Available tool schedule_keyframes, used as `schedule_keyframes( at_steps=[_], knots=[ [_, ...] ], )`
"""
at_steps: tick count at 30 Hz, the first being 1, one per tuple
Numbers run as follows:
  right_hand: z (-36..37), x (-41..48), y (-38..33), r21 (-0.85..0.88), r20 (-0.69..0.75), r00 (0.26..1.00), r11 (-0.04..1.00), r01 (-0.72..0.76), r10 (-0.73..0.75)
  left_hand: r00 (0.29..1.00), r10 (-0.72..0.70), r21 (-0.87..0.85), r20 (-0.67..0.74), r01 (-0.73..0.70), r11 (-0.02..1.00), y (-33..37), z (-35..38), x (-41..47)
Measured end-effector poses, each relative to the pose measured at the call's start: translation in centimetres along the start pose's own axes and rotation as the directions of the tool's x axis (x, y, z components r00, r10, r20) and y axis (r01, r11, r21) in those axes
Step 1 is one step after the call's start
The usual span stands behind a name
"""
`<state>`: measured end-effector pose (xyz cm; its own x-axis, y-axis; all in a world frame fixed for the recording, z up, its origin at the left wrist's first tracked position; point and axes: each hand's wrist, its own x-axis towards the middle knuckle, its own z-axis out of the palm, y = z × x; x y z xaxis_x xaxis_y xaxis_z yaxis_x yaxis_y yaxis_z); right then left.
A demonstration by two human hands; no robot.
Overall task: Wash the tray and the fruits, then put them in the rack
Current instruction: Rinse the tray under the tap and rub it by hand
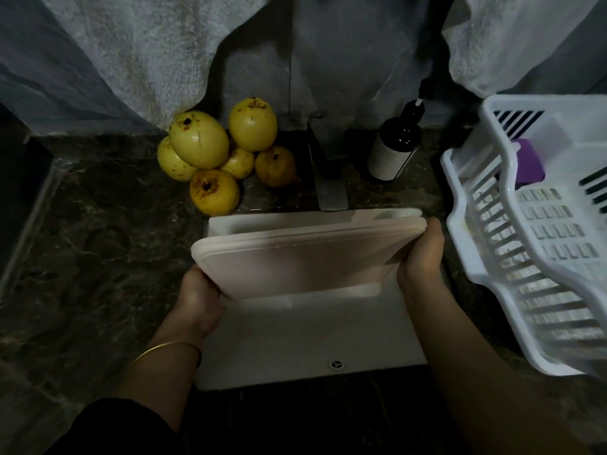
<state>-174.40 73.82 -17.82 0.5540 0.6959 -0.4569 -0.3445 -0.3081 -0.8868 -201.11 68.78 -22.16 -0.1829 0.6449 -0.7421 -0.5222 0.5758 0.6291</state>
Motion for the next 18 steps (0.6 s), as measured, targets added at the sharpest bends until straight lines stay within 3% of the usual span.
schedule_keyframes(
  at_steps=[3, 12, 18],
  knots=[
    [0.1, -0.3, -0.4, 0.010, 0.032, 0.999, 1.000, 0.011, -0.012, 0.999, 0.039, -0.022, -0.019, -0.040, 0.999, 0.4, 0.5, -0.5],
    [0.4, 0.4, -0.5, -0.153, 0.035, 0.999, 0.988, -0.012, 0.018, 0.999, -0.028, 0.036, -0.031, 0.029, 0.999, 0.5, 0.5, -1.8],
    [-1.0, 0.3, -0.8, 0.085, 0.197, 0.980, 0.996, -0.027, 0.010, 0.993, -0.100, 0.050, -0.062, 0.104, 0.993, 0.9, 0.5, -2.5]
  ],
)
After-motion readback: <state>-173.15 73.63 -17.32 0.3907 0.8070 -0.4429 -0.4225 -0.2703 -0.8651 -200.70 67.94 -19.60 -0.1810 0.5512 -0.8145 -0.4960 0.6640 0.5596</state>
